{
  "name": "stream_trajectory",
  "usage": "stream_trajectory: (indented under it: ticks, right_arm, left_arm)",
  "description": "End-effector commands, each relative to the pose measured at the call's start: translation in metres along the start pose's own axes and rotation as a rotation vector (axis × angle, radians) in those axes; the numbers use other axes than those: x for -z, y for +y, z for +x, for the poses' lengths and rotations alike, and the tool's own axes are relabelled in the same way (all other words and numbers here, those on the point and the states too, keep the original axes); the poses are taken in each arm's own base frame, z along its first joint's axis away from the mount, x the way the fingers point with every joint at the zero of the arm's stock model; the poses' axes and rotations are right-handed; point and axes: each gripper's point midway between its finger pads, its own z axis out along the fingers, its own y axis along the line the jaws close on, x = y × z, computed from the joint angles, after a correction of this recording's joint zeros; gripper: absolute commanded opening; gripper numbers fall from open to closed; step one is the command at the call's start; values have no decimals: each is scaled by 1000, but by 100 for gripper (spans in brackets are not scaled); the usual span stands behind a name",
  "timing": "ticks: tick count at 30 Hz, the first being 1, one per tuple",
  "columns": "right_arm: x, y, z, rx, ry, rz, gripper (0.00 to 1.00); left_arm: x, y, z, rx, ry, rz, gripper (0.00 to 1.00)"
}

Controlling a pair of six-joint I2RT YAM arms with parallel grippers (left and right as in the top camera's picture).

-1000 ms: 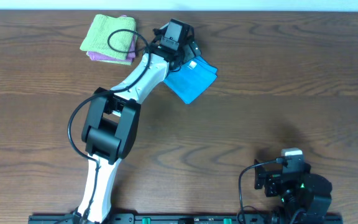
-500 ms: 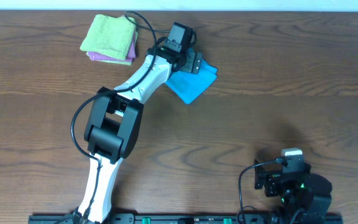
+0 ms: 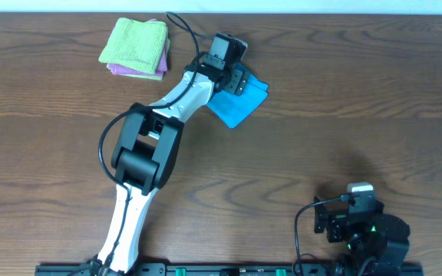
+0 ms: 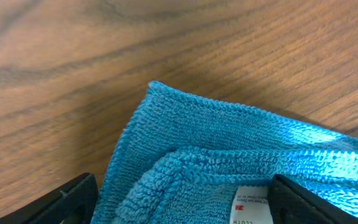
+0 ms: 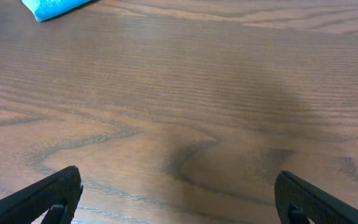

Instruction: Fold the cloth

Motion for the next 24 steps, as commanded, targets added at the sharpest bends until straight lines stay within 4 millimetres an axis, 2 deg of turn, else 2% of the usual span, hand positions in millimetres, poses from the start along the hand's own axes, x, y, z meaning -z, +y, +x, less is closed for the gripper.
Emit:
stream_trajectory:
  ticks: [1, 3, 4, 8, 11, 14, 16, 17, 19, 24]
  right_arm:
    - [0, -1, 1, -12, -1, 5, 99]
    - [0, -1, 1, -12, -1, 5, 99]
    - [0, -1, 1, -12, -2, 5, 99]
    - [0, -1, 1, -12, -2, 5, 99]
    - [0, -1, 1, -11, -2, 5, 99]
    - [0, -1, 1, -12, -1, 5, 99]
    - [0, -1, 1, -12, -1, 5, 99]
    - [0, -1, 1, -12, -1, 5, 99]
    - [0, -1, 1, -12, -1, 5, 99]
    - [0, -1, 1, -12, -2, 5, 99]
  left_arm:
    - [-9, -4, 7, 15, 12, 37, 80]
    - [-9, -4, 4, 15, -2, 41, 73]
    - [-9, -5, 2, 14, -9, 45, 65]
    - [-9, -5, -1, 21, -20, 49, 51]
    - [-8, -5, -1, 21, -22, 49, 51]
    - [-8, -5, -4, 20, -35, 48, 59]
    - [-8, -6, -9, 19, -54, 52, 59]
    - [-8, -8, -13, 17, -68, 67, 58]
    - [-6, -13, -21, 14, -99, 96, 46]
    - [-4, -14, -27, 13, -111, 100, 47]
